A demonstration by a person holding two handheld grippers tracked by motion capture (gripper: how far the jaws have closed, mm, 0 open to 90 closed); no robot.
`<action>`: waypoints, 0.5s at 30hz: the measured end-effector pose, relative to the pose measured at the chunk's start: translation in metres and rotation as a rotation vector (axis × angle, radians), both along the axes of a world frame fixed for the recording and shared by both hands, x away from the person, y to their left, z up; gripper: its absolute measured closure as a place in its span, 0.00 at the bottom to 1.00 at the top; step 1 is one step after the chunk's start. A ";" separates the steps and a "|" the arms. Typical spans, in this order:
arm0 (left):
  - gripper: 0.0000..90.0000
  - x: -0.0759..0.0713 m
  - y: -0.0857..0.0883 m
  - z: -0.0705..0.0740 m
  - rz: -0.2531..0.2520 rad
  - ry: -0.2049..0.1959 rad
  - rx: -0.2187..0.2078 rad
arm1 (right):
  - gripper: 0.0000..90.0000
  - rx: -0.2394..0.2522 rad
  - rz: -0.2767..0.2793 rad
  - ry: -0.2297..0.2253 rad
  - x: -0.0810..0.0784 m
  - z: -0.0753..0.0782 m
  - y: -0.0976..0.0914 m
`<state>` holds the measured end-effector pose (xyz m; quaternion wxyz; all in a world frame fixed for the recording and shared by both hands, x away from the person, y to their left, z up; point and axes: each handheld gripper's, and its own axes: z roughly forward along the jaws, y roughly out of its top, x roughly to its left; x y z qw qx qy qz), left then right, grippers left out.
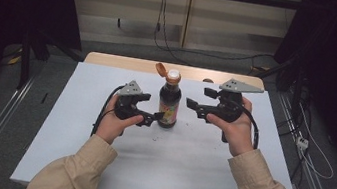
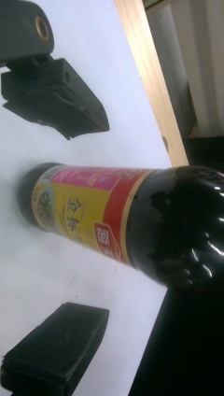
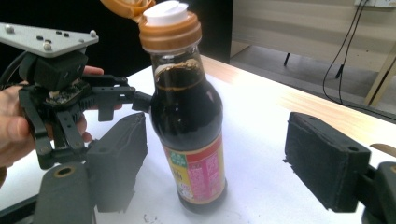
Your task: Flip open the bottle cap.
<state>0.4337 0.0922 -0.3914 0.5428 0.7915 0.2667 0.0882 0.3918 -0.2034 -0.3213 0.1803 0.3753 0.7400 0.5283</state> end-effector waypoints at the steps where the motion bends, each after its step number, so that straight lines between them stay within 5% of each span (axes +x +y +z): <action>1: 0.10 -0.001 0.001 0.000 -0.001 0.005 -0.003 | 0.23 -0.006 -0.001 0.001 -0.001 -0.001 0.000; 6: 0.09 -0.004 0.006 0.003 -0.006 0.027 -0.002 | 0.23 -0.006 0.001 0.009 -0.006 -0.008 -0.003; 15: 0.09 -0.017 0.014 -0.001 -0.040 0.004 0.012 | 0.23 -0.017 0.009 0.014 -0.014 -0.018 -0.003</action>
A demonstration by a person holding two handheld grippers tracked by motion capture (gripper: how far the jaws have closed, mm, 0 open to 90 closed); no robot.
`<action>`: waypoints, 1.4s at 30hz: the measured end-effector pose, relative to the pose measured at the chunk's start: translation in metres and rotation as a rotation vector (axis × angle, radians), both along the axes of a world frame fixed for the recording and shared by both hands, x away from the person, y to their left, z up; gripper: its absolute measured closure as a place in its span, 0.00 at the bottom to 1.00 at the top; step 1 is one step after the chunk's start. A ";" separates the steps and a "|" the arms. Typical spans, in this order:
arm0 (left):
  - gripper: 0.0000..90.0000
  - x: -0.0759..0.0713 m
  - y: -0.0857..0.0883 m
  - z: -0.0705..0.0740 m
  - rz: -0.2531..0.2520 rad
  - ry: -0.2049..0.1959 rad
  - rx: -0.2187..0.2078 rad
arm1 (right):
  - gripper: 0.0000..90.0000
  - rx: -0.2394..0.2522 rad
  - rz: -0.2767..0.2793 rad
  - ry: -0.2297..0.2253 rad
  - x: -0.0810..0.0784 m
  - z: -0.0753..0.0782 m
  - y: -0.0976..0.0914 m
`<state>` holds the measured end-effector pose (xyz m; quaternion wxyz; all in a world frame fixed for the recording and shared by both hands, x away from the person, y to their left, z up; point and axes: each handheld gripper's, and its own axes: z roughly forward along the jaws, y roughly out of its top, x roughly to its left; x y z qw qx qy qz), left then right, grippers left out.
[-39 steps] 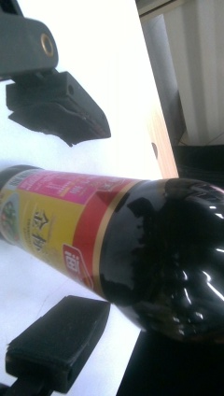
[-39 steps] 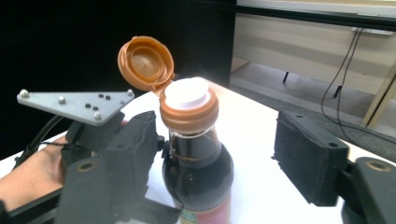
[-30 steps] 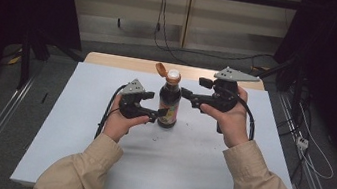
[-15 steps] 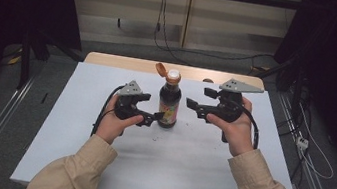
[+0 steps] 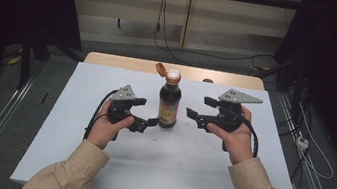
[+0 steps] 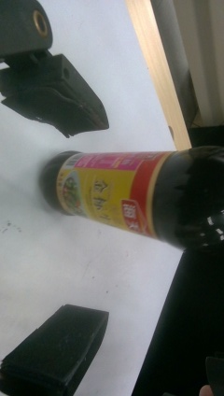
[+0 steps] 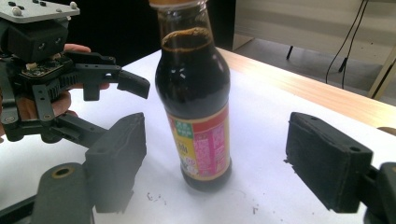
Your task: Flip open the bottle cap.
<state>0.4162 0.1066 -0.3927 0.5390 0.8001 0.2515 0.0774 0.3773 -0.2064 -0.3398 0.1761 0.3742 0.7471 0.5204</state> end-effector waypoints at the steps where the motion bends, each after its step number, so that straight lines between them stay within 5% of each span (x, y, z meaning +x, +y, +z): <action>1: 0.08 -0.001 0.001 0.000 -0.003 -0.003 0.002 | 0.23 -0.004 0.000 -0.002 -0.001 -0.001 0.000; 42: 0.08 -0.027 0.062 -0.019 0.038 0.007 0.013 | 0.22 -0.033 -0.011 0.016 -0.036 -0.055 -0.027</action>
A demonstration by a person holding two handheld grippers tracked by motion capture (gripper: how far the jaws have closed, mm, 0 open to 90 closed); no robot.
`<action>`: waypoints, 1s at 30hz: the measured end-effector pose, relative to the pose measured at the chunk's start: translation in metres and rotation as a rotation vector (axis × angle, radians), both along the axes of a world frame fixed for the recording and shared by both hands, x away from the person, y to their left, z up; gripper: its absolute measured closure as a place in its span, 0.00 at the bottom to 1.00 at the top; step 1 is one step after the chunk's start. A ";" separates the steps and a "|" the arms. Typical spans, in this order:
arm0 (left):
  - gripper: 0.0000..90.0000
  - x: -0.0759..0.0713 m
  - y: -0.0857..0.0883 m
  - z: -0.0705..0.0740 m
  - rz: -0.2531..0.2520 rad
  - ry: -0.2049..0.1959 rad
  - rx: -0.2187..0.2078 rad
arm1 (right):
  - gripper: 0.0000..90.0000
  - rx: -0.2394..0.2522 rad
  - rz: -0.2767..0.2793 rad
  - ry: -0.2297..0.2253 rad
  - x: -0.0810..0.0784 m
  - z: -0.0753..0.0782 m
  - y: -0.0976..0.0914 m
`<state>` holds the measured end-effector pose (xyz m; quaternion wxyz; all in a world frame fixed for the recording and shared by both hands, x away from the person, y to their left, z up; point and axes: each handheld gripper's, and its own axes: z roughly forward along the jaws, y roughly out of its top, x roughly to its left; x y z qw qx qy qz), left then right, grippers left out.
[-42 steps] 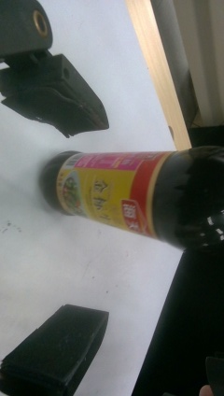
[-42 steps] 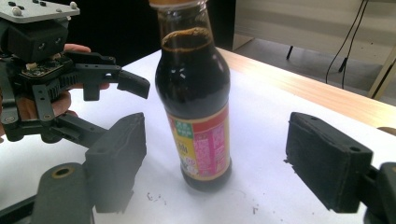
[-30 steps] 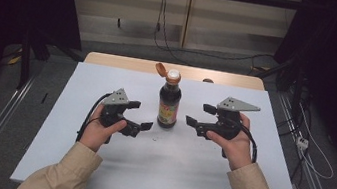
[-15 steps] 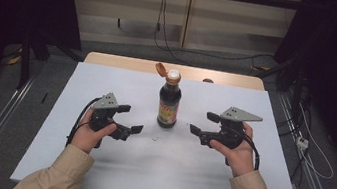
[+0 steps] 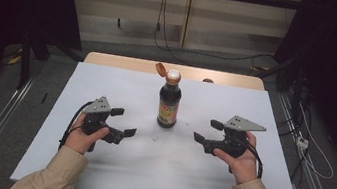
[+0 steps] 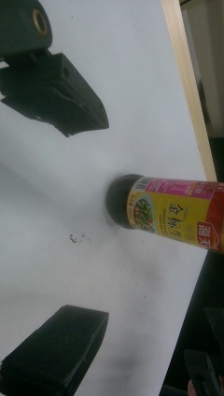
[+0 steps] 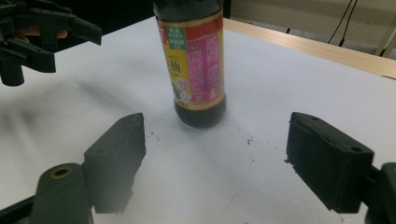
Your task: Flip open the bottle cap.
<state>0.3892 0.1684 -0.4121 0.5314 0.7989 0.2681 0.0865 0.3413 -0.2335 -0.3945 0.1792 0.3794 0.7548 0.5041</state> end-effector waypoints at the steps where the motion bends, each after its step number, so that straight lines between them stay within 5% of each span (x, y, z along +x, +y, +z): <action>1: 0.08 -0.001 0.001 0.000 0.005 0.000 0.001 | 0.22 0.005 -0.002 0.004 -0.001 -0.001 -0.001; 30: 0.09 -0.014 0.029 -0.008 0.020 0.009 0.017 | 0.22 0.004 -0.015 0.016 -0.036 -0.039 -0.029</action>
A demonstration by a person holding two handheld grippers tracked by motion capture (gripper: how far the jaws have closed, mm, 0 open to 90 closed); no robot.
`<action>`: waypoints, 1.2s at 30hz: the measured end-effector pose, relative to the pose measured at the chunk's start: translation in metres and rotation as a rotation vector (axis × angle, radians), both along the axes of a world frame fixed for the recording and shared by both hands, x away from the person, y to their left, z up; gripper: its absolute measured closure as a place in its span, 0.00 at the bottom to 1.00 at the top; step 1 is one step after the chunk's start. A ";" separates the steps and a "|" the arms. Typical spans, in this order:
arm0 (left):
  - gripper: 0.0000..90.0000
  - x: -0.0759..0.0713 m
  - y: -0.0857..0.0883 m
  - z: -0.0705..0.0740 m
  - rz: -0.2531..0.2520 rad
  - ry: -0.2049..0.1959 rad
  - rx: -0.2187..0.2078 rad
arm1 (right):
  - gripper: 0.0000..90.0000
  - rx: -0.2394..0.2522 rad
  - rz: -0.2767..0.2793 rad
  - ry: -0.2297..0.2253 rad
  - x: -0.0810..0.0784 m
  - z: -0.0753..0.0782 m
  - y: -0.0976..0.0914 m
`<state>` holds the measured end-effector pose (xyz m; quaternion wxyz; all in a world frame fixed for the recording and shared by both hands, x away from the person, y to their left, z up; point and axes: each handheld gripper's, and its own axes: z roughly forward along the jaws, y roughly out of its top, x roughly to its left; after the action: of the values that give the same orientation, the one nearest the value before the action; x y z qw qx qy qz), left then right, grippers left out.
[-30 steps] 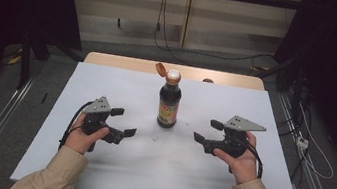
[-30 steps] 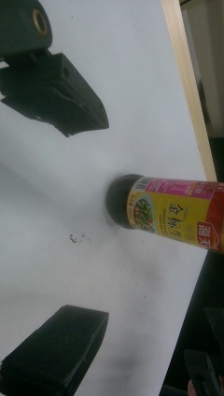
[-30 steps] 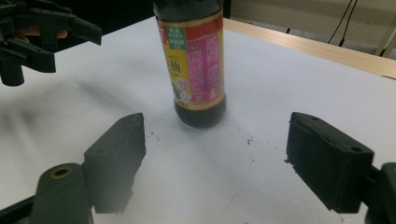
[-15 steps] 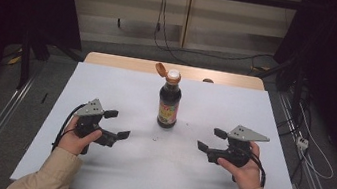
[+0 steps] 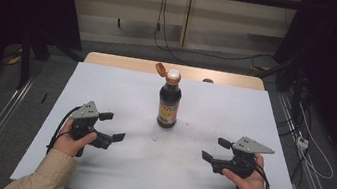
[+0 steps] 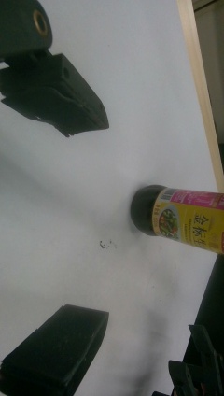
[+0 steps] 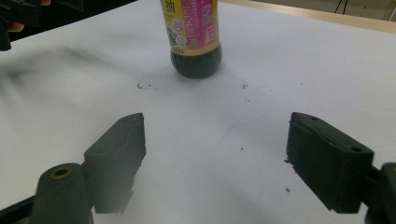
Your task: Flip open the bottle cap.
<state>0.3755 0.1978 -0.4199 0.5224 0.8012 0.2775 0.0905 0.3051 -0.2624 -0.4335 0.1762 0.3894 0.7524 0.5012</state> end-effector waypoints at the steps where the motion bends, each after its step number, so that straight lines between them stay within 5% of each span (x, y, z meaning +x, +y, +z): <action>1: 0.09 -0.001 0.002 0.000 0.001 -0.004 0.004 | 0.22 0.002 -0.001 -0.002 -0.002 -0.001 -0.001; 16: 0.09 -0.012 0.029 -0.007 0.037 -0.004 0.023 | 0.23 -0.004 -0.026 0.000 -0.013 -0.008 -0.014; 36: 0.09 -0.019 0.036 -0.014 0.043 0.000 0.035 | 0.22 -0.039 -0.025 -0.013 -0.018 -0.012 -0.018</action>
<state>0.3569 0.2338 -0.4337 0.5062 0.8041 0.2929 0.1067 0.2872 -0.2808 -0.4458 0.1949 0.3918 0.7560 0.4868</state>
